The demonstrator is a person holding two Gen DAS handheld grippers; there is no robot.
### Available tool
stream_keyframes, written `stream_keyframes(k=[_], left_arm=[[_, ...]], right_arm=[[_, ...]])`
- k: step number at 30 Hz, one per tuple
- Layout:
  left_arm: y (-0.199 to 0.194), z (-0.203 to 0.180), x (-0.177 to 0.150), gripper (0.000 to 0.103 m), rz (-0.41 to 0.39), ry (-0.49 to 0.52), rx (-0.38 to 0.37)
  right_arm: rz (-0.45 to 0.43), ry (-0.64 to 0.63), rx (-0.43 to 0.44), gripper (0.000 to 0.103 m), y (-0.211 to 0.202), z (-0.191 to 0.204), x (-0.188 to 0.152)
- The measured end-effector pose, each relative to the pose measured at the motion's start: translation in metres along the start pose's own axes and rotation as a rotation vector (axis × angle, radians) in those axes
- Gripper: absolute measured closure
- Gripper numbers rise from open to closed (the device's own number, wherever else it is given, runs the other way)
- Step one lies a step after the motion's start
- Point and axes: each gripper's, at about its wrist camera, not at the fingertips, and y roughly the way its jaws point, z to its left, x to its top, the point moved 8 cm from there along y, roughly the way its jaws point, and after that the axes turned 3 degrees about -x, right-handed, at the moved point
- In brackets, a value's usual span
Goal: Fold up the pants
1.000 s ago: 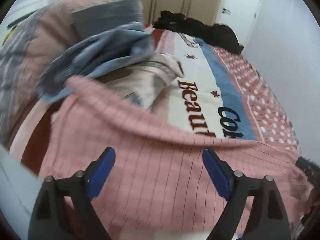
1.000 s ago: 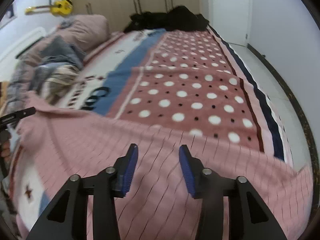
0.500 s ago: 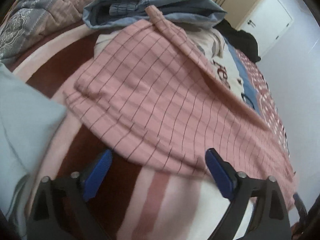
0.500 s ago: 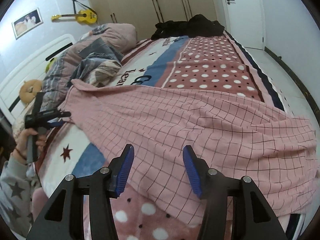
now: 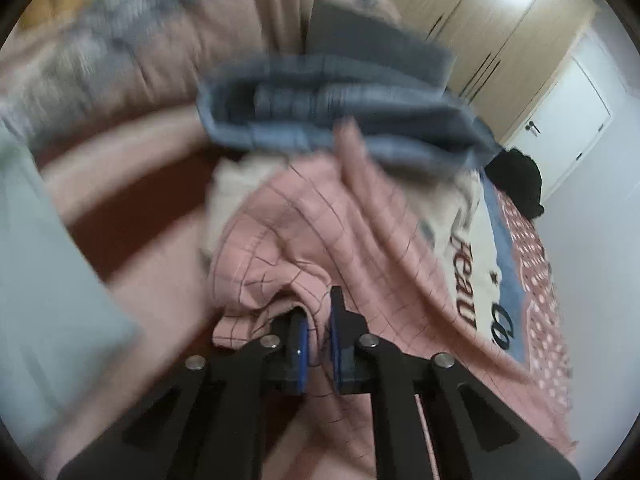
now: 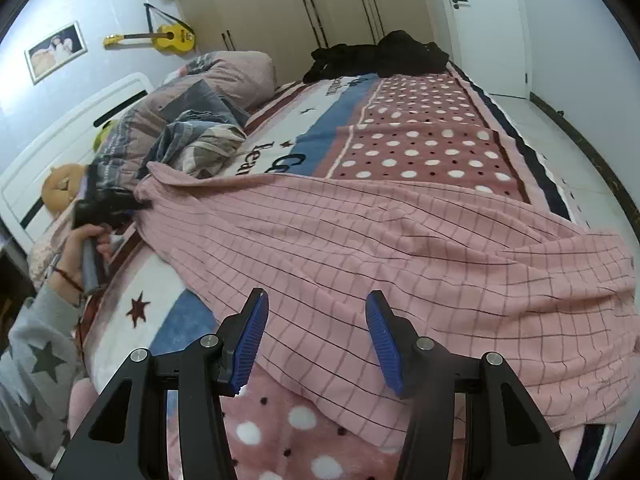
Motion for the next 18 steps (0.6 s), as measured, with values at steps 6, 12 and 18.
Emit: stream_keyframes(k=[6, 12, 18], left_arm=[[-0.066, 0.014, 0.018, 0.098, -0.095, 0.078, -0.015], [-0.11, 0.05, 0.027, 0.098, -0.138, 0.109, 0.036], [-0.139, 0.117, 0.056, 0.098, -0.206, 0.051, 0.194]], right_arm=[[0.008, 0.02, 0.001, 0.057, -0.005, -0.005, -0.006], [0.021, 0.028, 0.026, 0.057, -0.015, 0.002, -0.015], [0.053, 0.013, 0.045, 0.057, -0.02, 0.013, -0.03]])
